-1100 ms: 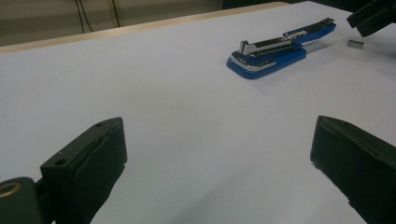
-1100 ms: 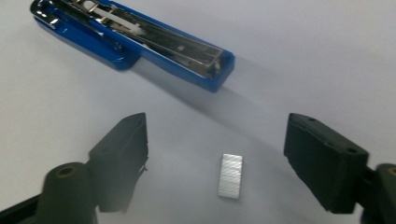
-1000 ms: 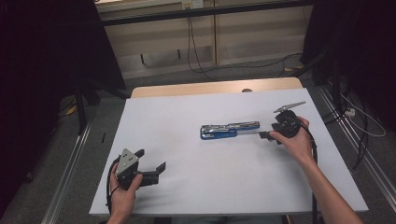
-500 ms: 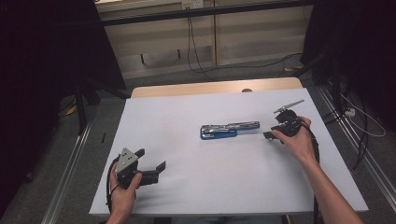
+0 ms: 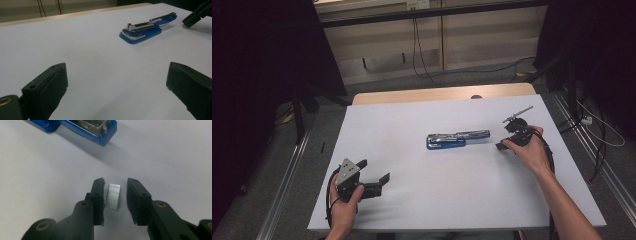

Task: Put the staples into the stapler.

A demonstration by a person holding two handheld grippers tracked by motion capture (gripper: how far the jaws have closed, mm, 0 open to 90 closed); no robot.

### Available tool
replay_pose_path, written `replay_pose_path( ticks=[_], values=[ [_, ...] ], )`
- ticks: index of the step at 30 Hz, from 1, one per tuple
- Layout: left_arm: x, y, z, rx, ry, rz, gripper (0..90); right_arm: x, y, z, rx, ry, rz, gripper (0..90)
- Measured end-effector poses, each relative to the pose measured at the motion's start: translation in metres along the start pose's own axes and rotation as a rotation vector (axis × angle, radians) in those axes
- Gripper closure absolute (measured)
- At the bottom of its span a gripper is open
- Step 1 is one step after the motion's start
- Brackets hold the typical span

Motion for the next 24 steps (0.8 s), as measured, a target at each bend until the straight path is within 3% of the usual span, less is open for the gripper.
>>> replay_pose_path(
  ticks=[5, 15, 24],
  values=[
    [-0.0037, -0.0028, -0.0018, 0.018, -0.021, 0.017, 3.9, -0.0012, -0.0005, 0.0004, 0.011, 0.003, 0.014, 77.4],
    [-0.0018, -0.0014, 0.0000, 0.019, -0.010, 0.006, 4.0, -0.0018, 0.0006, 0.0045, 0.034, -0.028, 0.034, 79.1],
    [-0.0025, -0.0016, -0.0018, 0.012, -0.021, 0.007, 4.0, -0.0014, -0.0013, 0.0019, 0.044, 0.004, -0.007, 79.4]
  ],
)
Point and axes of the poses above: each handheld gripper's, and its own axes: x roughly backward along the jaws, y roughly out of its top, z roughly to its left, the point moved 3 cm from there along -x, roughly forward along the jaws, and after that the axes turned 6 degrees about x, right-handed, at the moved point
